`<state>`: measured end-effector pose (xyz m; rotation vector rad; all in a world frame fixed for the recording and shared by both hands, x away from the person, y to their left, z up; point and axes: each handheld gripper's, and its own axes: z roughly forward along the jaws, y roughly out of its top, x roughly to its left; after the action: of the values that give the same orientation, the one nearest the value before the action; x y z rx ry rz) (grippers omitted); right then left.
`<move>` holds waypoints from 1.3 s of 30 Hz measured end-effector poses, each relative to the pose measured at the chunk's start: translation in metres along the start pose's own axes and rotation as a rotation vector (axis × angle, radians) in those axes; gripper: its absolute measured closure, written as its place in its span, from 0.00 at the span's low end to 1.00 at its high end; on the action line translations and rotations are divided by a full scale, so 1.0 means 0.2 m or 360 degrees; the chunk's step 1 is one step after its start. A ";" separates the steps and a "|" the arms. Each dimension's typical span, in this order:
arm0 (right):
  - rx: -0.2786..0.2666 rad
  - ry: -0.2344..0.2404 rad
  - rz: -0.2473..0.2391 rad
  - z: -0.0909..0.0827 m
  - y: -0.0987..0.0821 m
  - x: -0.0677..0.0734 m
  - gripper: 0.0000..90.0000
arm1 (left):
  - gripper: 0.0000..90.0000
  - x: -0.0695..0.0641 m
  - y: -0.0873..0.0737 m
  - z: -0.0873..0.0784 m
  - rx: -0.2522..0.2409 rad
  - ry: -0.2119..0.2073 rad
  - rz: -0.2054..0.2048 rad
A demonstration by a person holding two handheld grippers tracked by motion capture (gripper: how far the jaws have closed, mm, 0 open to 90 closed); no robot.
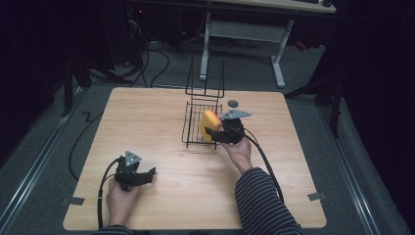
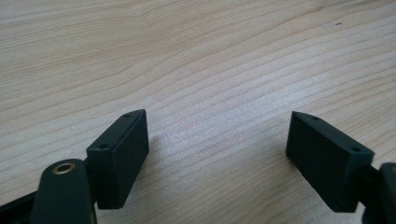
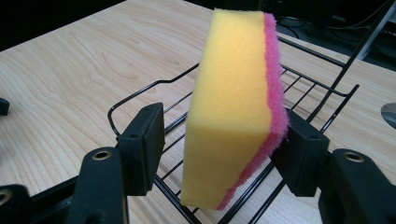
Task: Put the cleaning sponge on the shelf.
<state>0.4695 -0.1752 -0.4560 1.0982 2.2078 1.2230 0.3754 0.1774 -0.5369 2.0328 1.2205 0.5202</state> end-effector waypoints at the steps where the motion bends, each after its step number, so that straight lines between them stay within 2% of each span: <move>1: 0.0003 0.0001 0.0015 0.00 0.00 0.00 0.43 | 0.24 0.00 0.00 0.00 0.0000 0.0000 0.0000; 9: -0.0017 0.0017 0.0004 -0.04 0.01 0.00 0.36 | 0.24 0.00 0.00 0.00 0.0000 0.0000 0.0000; 15: -0.0034 0.0019 0.0018 -0.11 0.01 0.00 0.33 | 0.24 0.00 0.00 0.00 0.0000 0.0000 0.0000; 17: -0.0078 0.0008 0.0027 -0.15 -0.01 -0.02 0.33 | 0.24 0.00 0.00 0.00 0.0000 0.0000 0.0000; 23: -0.0077 -0.0010 0.0028 -0.24 -0.02 -0.04 0.32 | 0.24 0.00 0.00 0.00 -0.0001 0.0000 0.0000; 27: -0.0146 -0.0015 0.0048 -0.32 -0.03 -0.06 0.34 | 0.24 0.00 0.00 0.00 0.0000 0.0000 0.0000; 33: -0.0142 -0.0053 0.0060 -0.40 -0.07 -0.10 0.34 | 0.24 0.00 0.00 0.00 0.0000 0.0001 0.0001; 39: -0.0184 -0.0067 0.0080 -0.48 -0.08 -0.13 0.35 | 0.24 0.00 0.00 0.00 -0.0001 0.0001 0.0000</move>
<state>0.4162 -0.2509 -0.4173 1.1289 2.0622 1.3188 0.3754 0.1773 -0.5369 2.0319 1.2206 0.5209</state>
